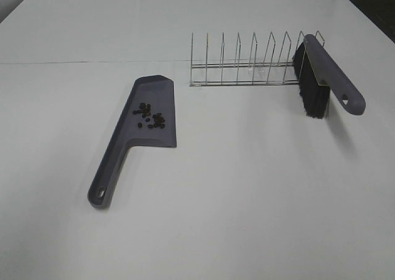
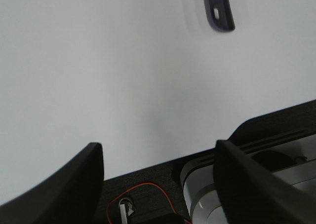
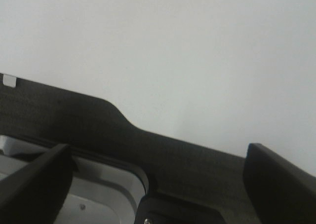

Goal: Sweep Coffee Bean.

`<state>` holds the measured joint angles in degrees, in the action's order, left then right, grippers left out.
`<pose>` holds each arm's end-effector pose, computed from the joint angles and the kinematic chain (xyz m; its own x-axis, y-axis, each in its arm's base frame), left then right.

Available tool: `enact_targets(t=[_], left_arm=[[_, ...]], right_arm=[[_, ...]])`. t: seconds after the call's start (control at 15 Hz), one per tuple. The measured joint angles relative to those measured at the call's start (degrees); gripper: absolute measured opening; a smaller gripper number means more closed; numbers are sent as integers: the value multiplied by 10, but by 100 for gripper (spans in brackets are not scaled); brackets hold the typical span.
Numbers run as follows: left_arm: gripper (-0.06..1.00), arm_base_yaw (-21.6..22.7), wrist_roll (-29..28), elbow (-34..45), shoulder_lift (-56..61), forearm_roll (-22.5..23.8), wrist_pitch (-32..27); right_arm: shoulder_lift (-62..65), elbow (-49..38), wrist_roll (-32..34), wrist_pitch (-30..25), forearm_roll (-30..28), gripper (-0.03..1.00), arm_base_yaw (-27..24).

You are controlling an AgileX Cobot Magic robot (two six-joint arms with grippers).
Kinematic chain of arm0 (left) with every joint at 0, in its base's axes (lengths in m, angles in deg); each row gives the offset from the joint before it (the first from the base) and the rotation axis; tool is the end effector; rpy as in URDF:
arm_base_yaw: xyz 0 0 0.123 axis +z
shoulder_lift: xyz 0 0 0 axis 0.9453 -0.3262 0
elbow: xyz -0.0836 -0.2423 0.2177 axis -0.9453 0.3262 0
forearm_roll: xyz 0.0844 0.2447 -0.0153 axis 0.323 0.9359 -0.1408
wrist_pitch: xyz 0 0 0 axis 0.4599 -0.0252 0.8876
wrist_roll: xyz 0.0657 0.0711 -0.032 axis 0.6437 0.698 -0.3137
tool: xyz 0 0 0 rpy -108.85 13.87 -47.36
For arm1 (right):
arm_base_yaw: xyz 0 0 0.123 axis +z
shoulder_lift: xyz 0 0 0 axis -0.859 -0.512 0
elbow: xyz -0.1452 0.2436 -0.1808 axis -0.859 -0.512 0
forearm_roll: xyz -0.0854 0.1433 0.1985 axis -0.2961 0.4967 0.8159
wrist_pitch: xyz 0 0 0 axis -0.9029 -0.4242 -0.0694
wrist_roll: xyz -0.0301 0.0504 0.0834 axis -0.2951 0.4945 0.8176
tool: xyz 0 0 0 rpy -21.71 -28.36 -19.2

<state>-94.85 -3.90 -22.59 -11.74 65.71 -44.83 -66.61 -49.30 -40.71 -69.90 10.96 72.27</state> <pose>0.0835 -0.0333 0.3280 -0.8957 0.2183 -0.3874 0.2503 0.9676 -0.0334 0.0207 0.0118 0.2861 -0.8572 -0.1628 -0.4885 -0.2274 0.9709 0.0754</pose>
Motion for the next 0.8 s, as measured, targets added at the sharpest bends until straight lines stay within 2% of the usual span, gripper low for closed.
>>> enact_targets(t=[0.2, 0.4, 0.53, 0.8], left_arm=[[58, 0, 38, 97, 192, -3, -1], [58, 0, 101, 121, 338, -37, 21], [58, 0, 133, 130, 431, -59, 65], [58, 0, 166, 146, 453, -65, 88]], right_arm=[[135, -2, -48, 9, 23, 79, 0], [223, -5, -68, 12, 36, 79, 0], [269, -6, -73, 19, 38, 79, 0], [278, -13, -90, 46, 39, 79, 0]])
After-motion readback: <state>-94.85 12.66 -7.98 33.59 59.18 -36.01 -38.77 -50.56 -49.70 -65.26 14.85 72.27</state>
